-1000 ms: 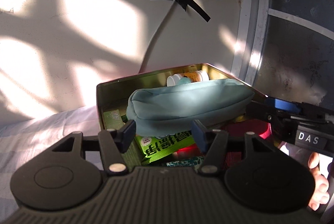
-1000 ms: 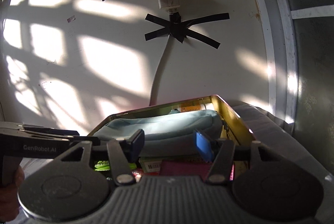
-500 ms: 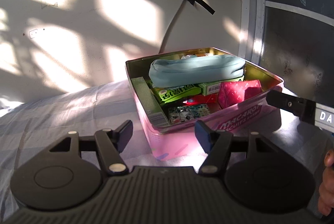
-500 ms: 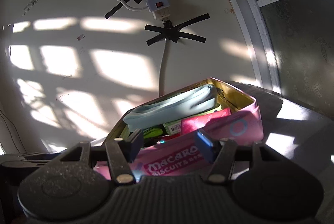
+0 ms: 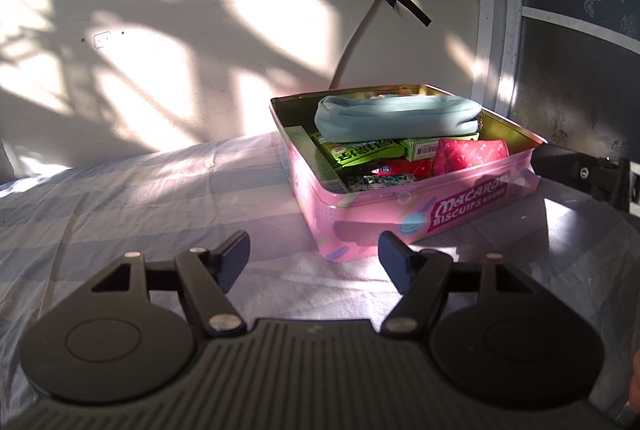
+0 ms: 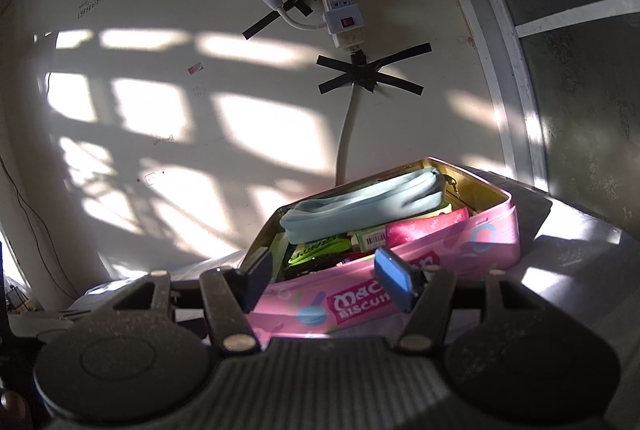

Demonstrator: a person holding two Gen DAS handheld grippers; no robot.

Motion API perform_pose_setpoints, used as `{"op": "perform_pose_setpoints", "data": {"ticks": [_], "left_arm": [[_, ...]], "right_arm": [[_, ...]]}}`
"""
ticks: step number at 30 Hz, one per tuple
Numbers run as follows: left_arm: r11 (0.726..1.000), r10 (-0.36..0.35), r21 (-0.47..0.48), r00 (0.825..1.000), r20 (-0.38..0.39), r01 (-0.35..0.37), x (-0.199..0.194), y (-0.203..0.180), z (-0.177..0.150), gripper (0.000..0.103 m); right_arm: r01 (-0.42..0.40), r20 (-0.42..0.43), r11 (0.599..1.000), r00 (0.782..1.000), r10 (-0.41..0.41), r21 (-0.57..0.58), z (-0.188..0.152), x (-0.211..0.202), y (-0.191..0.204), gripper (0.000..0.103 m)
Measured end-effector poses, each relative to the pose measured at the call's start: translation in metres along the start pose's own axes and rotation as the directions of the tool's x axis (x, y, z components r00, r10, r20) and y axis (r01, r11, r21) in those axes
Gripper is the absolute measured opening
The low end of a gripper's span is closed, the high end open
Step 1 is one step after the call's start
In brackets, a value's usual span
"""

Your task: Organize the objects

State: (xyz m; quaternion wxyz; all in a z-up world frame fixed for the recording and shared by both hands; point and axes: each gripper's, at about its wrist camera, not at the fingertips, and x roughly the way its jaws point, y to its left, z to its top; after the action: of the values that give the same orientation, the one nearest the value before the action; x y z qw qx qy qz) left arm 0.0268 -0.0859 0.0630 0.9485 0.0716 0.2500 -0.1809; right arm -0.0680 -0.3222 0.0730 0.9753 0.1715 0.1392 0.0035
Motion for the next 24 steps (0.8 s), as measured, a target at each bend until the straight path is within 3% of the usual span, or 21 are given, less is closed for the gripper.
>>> {"op": "perform_pose_setpoints", "data": {"ticks": [9,24], "left_arm": [[1.000,0.013,-0.023,1.000,0.008,-0.012,-0.008,0.006,-0.005,0.092],[0.997,0.070,-0.040,0.997,0.017,-0.070,-0.012,0.013,-0.004,0.103]], "right_arm": [[-0.001,-0.019,1.000,1.000,0.001,-0.018,-0.005,-0.002,0.011,0.064],[-0.008,-0.037,0.999,0.999,0.007,-0.032,-0.011,-0.001,0.018,0.068]]}}
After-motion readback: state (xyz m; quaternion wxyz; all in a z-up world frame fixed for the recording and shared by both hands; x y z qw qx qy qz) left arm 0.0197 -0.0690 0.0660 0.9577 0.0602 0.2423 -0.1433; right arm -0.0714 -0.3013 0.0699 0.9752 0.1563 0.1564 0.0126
